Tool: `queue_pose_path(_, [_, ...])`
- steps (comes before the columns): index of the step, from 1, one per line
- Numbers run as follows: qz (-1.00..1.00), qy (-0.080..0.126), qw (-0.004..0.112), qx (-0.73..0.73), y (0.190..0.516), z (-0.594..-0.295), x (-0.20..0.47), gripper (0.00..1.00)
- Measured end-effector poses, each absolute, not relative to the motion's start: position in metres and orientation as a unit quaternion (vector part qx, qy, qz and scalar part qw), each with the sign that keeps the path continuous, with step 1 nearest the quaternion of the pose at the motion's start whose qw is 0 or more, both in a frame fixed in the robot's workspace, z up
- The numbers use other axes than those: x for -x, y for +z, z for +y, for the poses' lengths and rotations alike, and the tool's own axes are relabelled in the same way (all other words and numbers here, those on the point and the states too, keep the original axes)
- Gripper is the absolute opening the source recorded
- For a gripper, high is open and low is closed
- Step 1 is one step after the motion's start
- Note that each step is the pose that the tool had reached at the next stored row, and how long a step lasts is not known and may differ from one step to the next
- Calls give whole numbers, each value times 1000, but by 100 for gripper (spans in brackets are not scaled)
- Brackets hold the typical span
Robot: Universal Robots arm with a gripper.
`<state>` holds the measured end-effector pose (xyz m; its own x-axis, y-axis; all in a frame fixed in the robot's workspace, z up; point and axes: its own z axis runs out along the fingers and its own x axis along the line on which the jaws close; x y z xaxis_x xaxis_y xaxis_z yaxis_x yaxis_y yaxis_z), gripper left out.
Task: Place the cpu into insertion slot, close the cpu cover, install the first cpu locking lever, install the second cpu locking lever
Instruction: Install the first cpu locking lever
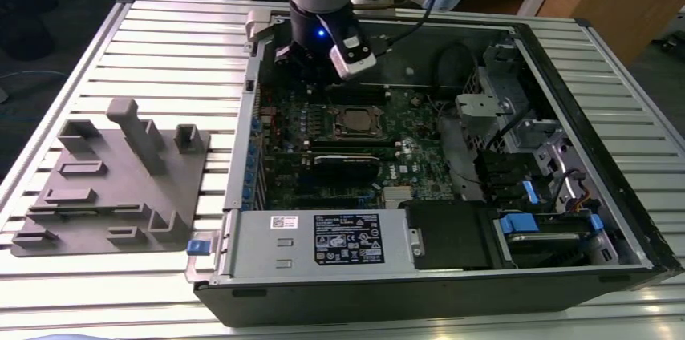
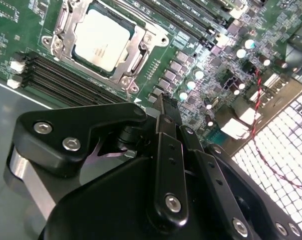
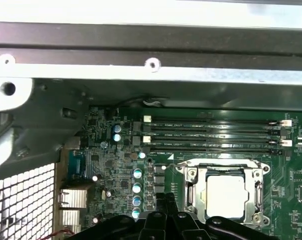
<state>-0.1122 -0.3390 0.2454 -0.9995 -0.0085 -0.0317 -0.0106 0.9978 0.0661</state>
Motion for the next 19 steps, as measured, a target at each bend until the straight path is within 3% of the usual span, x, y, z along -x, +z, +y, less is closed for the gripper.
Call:
queue_pose_path(7, [998,52,16,4,245,-339,116,11])
queue_pose_path(19, [998,52,16,4,253,-339,116,11])
